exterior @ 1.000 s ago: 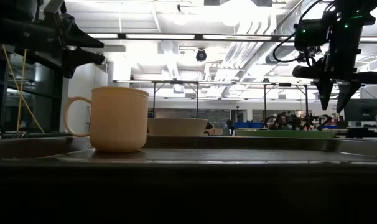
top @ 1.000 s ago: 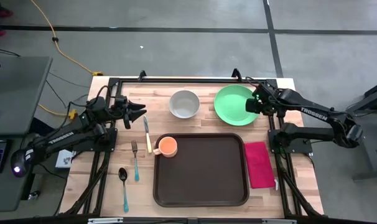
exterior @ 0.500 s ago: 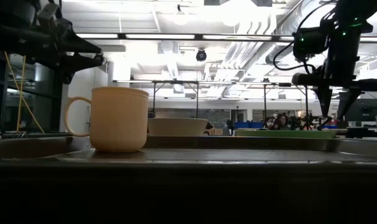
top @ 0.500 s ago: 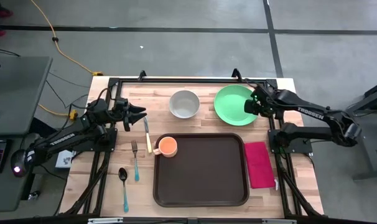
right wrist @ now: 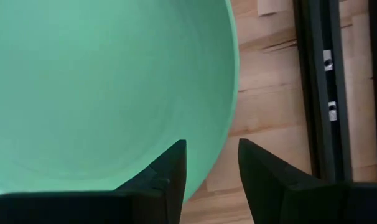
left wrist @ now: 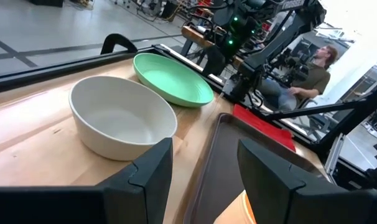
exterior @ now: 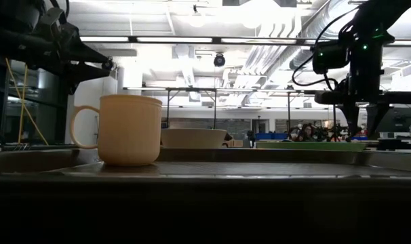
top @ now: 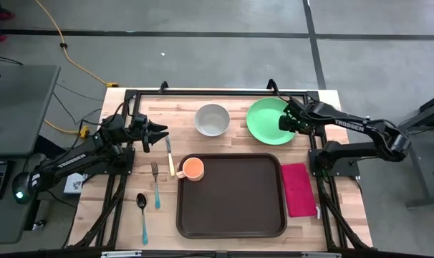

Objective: Set up tray
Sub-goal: Put the green plate on the black tray

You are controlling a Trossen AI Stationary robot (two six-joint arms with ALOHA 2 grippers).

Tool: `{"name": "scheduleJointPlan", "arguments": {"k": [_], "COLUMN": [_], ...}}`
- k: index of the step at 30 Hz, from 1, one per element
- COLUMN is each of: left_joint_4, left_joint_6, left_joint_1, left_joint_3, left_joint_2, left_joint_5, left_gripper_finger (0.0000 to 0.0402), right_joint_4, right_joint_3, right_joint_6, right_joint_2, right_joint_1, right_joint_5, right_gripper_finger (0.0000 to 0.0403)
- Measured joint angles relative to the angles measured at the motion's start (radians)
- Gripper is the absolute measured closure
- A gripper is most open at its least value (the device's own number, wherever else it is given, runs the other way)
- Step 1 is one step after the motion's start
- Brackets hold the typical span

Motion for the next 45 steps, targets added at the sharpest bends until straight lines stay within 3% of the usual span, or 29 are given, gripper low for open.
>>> {"name": "scheduleJointPlan", "arguments": {"k": [8,20,27,36,45], "left_joint_4": [0.033,0.059,0.052,0.037,0.037], "left_joint_6": [0.004,-0.026,-0.027,-0.021,-0.021], "left_joint_1": [0.000,0.000,0.000,0.000,0.000], "left_joint_3": [-0.036,-0.107,-0.109,-0.110,-0.110], "left_joint_2": [-0.029,-0.177,-0.178,-0.178,-0.178], "left_joint_5": [0.000,-0.001,-0.003,-0.003,-0.004], "left_gripper_finger": [0.0190,0.0190,0.0190,0.0190,0.0190], "right_joint_4": [0.008,0.045,0.069,0.145,0.209], "right_joint_3": [0.000,0.000,-0.006,-0.124,-0.128], "right_joint_6": [0.000,0.000,0.012,0.084,0.080], "right_joint_2": [0.006,0.006,0.005,0.005,-0.037], "right_joint_1": [-0.032,-0.066,-0.069,-0.069,-0.069], "right_joint_5": [-0.017,-0.034,-0.043,-0.116,-0.122], "right_gripper_finger": [0.0279,0.0279,0.0279,0.0279,0.0279]}}
